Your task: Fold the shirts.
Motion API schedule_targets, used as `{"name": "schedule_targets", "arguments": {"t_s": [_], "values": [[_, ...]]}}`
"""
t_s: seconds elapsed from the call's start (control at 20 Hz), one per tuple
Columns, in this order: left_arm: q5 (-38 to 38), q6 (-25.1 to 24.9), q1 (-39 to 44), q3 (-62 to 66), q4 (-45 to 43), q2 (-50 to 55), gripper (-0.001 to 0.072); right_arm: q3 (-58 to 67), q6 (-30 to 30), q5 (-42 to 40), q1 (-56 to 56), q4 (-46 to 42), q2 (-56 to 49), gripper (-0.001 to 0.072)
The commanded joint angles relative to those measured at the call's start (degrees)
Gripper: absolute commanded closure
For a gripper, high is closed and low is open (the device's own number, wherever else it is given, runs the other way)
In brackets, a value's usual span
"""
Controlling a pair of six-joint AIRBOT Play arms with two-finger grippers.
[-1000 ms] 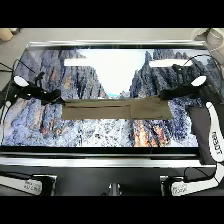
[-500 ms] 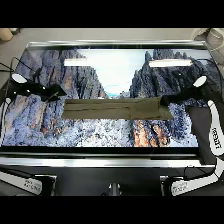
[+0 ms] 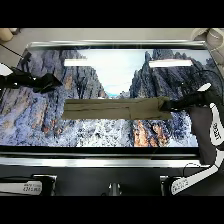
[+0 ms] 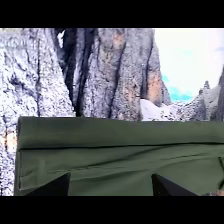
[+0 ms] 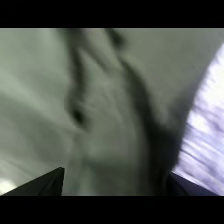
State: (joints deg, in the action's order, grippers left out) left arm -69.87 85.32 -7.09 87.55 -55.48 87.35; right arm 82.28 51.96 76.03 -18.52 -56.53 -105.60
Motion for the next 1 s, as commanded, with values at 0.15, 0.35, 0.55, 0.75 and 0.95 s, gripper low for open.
{"name": "schedule_targets", "arguments": {"t_s": [0.15,0.35,0.55,0.75,0.95], "values": [[-0.2,0.0,5.2,0.1,0.0,-4.1,0.0101,-0.1,-0.4,-0.2,1.2,11.5,-3.3,0.0103],[2.6,0.0,12.8,0.0,0.0,-2.1,0.0375,-0.1,-1.2,0.4,2.4,12.1,-0.5,0.0697],[13.3,1.8,24.6,0.0,1.6,5.2,0.0679,-0.1,-1.4,1.3,2.4,12.4,8.6,0.0697],[21.0,2.1,34.4,0.3,17.8,17.0,0.0680,-0.1,0.3,7.6,2.4,12.3,19.4,0.0697],[24.5,-0.5,40.6,0.3,28.8,23.6,0.0680,-0.1,4.3,9.4,2.4,11.8,30.1,0.0697]]}}
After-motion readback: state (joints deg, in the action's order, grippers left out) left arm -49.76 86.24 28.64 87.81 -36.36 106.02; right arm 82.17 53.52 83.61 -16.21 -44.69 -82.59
